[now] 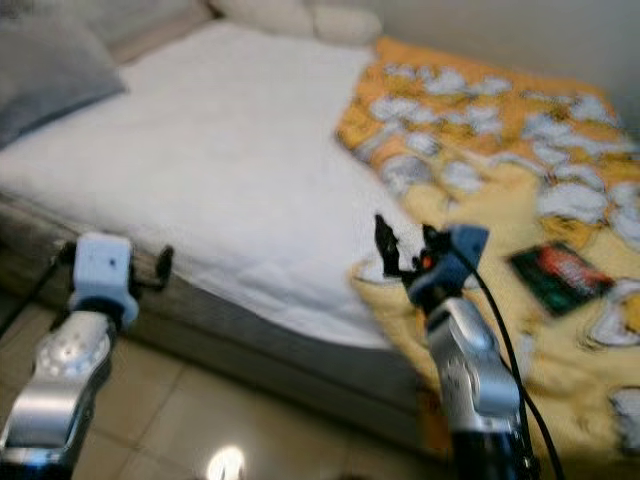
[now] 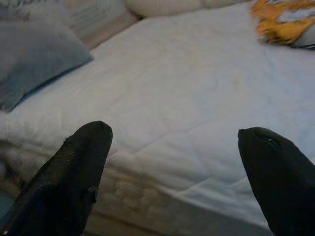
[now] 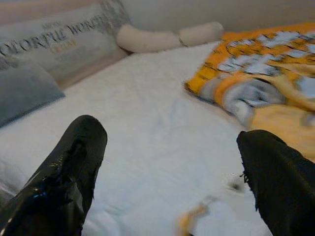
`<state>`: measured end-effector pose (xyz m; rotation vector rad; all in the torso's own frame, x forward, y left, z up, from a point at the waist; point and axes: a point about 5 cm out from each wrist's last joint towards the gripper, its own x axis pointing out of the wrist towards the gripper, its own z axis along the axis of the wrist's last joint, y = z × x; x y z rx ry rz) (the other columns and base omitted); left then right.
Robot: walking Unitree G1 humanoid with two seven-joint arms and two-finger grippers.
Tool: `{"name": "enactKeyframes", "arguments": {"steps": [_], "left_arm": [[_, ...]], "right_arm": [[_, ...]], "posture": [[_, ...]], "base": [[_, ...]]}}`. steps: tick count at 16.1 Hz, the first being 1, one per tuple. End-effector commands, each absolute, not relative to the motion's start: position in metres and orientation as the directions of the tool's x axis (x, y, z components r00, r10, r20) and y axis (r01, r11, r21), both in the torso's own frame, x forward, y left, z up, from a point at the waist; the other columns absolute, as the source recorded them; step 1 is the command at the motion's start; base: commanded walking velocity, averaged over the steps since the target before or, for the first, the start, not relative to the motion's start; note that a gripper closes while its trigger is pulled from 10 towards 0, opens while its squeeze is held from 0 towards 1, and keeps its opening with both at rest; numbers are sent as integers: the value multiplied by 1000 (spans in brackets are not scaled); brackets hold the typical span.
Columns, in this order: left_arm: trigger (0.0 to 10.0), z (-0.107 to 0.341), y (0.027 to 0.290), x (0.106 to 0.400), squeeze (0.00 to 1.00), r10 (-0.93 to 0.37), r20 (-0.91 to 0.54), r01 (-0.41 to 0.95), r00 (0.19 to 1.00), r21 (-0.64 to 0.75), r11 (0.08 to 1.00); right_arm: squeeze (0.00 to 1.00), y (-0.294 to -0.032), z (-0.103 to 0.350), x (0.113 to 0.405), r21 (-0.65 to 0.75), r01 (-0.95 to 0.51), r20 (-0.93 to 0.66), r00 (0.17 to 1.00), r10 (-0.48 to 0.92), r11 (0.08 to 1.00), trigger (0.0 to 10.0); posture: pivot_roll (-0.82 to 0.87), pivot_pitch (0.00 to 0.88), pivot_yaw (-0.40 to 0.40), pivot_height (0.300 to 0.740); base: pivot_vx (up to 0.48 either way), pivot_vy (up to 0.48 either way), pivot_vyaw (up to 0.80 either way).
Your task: Clean up the room
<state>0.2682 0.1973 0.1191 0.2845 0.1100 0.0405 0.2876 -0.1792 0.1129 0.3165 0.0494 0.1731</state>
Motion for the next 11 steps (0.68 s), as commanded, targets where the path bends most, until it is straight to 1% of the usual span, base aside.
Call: {"name": "enactKeyframes", "arguments": {"steps": [1, 2, 6, 11], "left_arm": [[10000, 118, 189, 269, 1000, 29, -105, 2, 994, 278, 961], [10000, 118, 189, 269, 1000, 28, -106, 3, 994, 280, 960], [10000, 117, 189, 269, 1000, 24, -110, 9, 994, 288, 958], [10000, 115, 188, 268, 1000, 16, -112, 18, 994, 294, 956]], "right_arm": [[1000, -187, 108, 287, 283, -120, -53, 989, 141, 951, 10000], [1000, -186, 107, 287, 250, -120, -39, 990, 134, 961, 10000], [1000, -184, 100, 285, 257, -120, -83, 986, 145, 959, 10000], [1000, -182, 94, 284, 260, -126, -123, 979, 163, 957, 10000]], "posture": [[-55, 0, -46, 740], [-52, 0, -47, 740], [-50, 0, -48, 740], [-51, 0, -47, 740]], "base": [[0, -480, 0], [0, -480, 0], [0, -480, 0], [0, -480, 799]]}}
